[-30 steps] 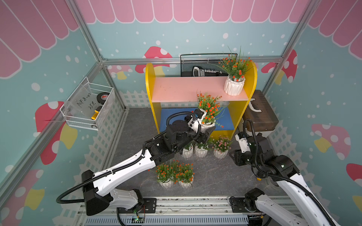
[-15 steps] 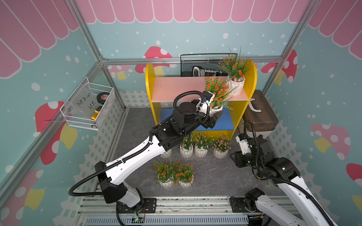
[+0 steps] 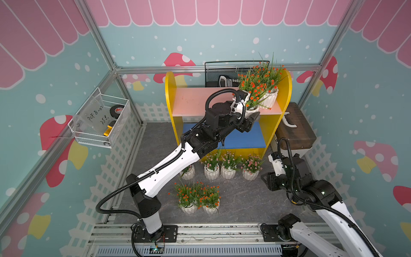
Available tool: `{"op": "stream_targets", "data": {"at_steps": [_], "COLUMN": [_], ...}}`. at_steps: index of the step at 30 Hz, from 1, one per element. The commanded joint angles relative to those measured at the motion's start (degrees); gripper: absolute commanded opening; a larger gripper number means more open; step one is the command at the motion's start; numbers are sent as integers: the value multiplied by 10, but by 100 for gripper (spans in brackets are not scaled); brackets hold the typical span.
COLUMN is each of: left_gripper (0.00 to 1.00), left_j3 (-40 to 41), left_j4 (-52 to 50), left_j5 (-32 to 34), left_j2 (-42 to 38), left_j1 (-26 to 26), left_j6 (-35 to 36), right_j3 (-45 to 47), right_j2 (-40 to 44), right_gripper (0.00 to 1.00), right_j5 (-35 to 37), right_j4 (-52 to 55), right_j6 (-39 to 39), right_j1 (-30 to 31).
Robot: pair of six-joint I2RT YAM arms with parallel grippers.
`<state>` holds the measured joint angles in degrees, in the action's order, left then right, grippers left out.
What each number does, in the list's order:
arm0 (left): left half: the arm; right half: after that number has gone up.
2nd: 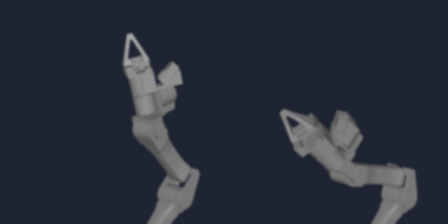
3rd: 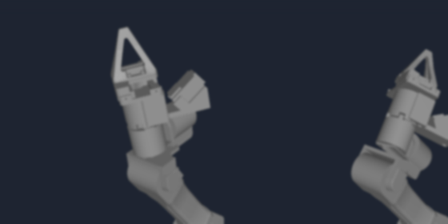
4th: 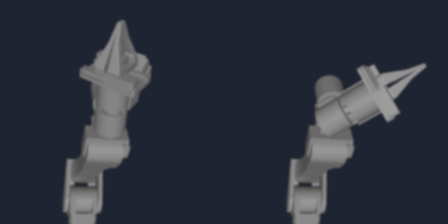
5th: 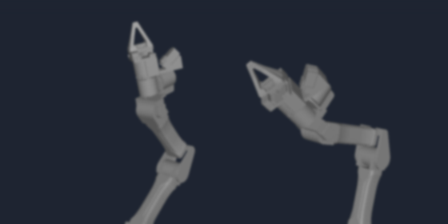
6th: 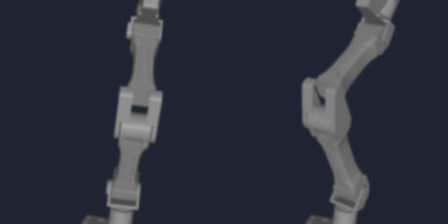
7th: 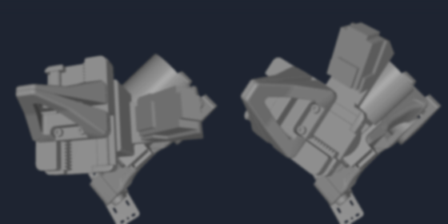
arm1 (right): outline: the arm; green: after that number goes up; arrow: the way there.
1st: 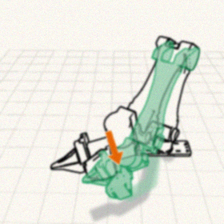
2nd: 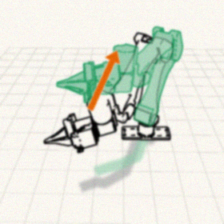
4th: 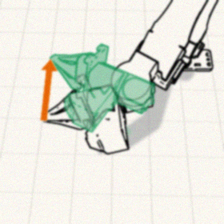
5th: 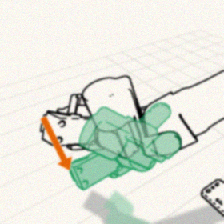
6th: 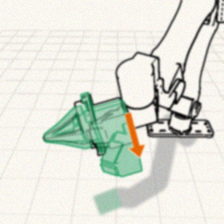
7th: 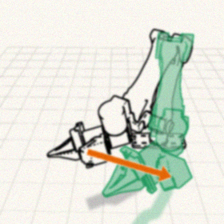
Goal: Place the baby's breath potted plants on the rack by color
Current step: Place the baby's breath potted plant on the rack.
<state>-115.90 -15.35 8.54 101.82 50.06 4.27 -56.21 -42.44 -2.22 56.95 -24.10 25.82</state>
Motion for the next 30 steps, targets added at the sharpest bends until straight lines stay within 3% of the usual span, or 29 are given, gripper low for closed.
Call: {"op": "stream_targets", "data": {"at_steps": [1, 14, 23, 30], "left_gripper": [68, 69, 69, 70], "left_j3": [-53, -138, -252, -272], "left_j4": [39, 49, 13, 13], "left_j5": [-7, -32, -52, -61], "left_j2": [7, 81, 159, 192], "left_j1": [-10, -56, -84, -93], "left_j6": [13, 9, 2, -4], "right_j3": [5, 2, 2, 2], "right_j2": [7, 14, 17, 16], "right_gripper": [42, 42, 43, 43], "right_j5": [-1, 5, 10, 11], "right_j4": [0, 4, 5, 5], "right_j6": [-2, -3, -5, -4], "right_j1": [-3, -3, -3, -4]}}
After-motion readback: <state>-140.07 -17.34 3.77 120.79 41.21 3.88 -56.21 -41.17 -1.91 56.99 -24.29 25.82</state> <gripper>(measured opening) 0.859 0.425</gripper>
